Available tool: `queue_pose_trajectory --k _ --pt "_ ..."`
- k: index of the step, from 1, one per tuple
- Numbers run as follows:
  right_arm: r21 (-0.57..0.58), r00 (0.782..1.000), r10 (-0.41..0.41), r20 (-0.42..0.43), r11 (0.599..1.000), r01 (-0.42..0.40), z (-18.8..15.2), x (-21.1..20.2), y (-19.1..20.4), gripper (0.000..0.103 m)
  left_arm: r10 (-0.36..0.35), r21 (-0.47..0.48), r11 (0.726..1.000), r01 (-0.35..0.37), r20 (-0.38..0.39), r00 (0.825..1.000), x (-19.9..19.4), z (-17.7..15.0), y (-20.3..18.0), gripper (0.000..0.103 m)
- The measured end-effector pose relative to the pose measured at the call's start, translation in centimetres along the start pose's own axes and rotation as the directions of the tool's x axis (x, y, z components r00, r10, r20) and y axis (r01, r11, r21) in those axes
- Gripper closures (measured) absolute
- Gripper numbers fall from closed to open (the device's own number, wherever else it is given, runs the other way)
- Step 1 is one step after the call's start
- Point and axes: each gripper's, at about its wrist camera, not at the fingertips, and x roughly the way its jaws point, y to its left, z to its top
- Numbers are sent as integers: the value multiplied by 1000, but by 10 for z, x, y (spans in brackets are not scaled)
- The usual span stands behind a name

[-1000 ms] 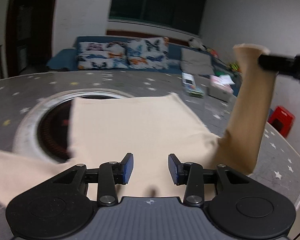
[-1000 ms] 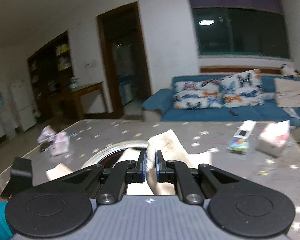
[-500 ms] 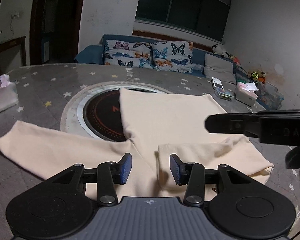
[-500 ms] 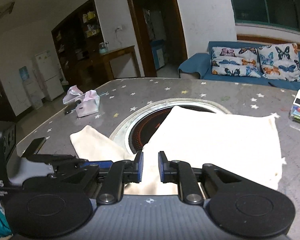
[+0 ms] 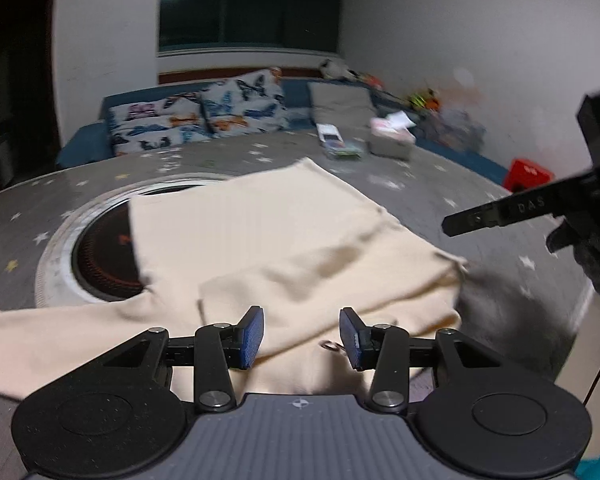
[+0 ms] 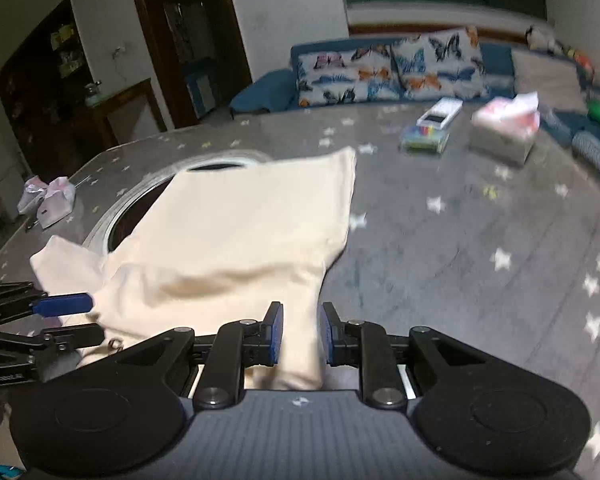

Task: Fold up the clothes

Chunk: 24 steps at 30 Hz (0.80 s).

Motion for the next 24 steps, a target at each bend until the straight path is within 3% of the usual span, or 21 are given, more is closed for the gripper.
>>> queue_pose_trajectory --k 10,16,18,22,24 --pt "-5 998 40 -46 999 -41 -10 14 7 76 -1 51 999 3 -43 999 0 -11 -5 62" --pt "-131 999 -20 -48 991 13 -19 6 22 64 -11 69 998 15 -51 999 2 -14 -6 62" --pt "-123 998 -25 -51 992 18 -19 8 20 62 -12 74 997 16 -54 998 4 -15 -6 62" --pt "-103 998 -20 -54 995 15 -18 15 14 61 -21 82 996 26 -56 998 4 -17 -7 73" --pt "-82 998 -8 -63 997 3 -19 17 11 67 -20 88 996 25 -57 998 5 -18 -7 79"
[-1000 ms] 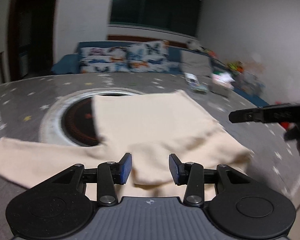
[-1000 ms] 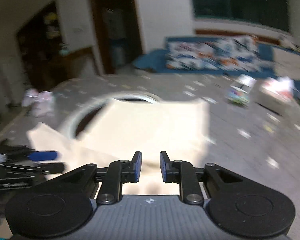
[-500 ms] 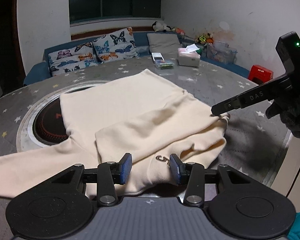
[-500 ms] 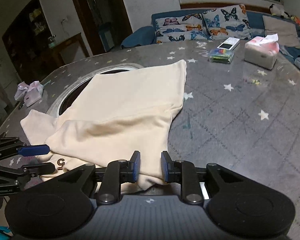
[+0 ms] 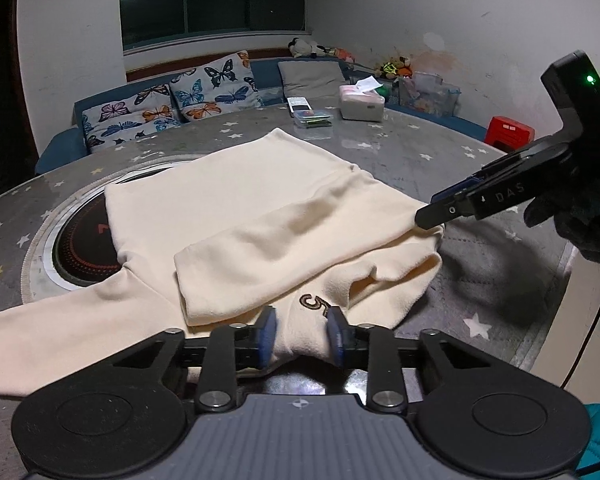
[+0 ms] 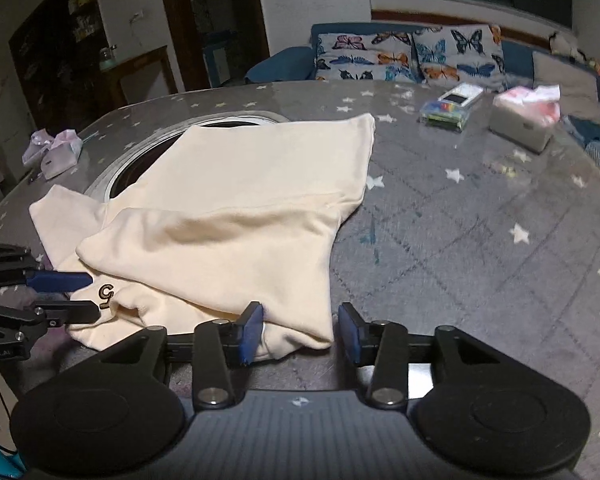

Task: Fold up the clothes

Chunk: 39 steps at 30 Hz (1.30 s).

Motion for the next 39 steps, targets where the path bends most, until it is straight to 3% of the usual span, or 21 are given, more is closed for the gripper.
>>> queue_pose_trajectory --k 2,3,6,11,13,17,22,26,30,39 --pt "7 1000 10 0 1000 -10 -2 0 -1 76 -1 -2 1000 1 2 1000 0 0 0 84" --pt "9 1000 12 3 1000 -12 -2 -1 -1 86 -1 -5 1000 1 3 1000 -1 0 1 88" --pt "1 1000 14 26 1000 -14 -3 -11 3 93 -5 -4 1000 5 11 1000 -6 1 2 92" --pt "-43 999 31 -9 999 -31 -9 -25 12 92 -42 -4 999 42 -9 999 -16 -5 8 92" --pt "-48 999 32 -40 998 -34 -15 -23 12 82 -52 -10 999 52 -32 998 -14 -7 11 91" --pt "-43 999 26 -27 999 -27 -10 -34 4 80 -70 -22 997 70 4 998 -25 0 21 84" --pt "-132 1000 10 21 991 -7 18 -34 0 80 -9 -52 999 12 55 998 -26 15 34 83" --pt "-289 1000 27 9 957 -24 37 -15 9 80 47 -96 994 -43 42 998 -10 20 45 78" --pt "-420 998 37 -46 906 -53 50 10 17 80 54 -108 993 -51 22 998 -2 18 53 77" --pt "-530 989 62 -136 838 -126 59 44 19 82 51 -119 992 -51 -7 999 16 20 59 76"
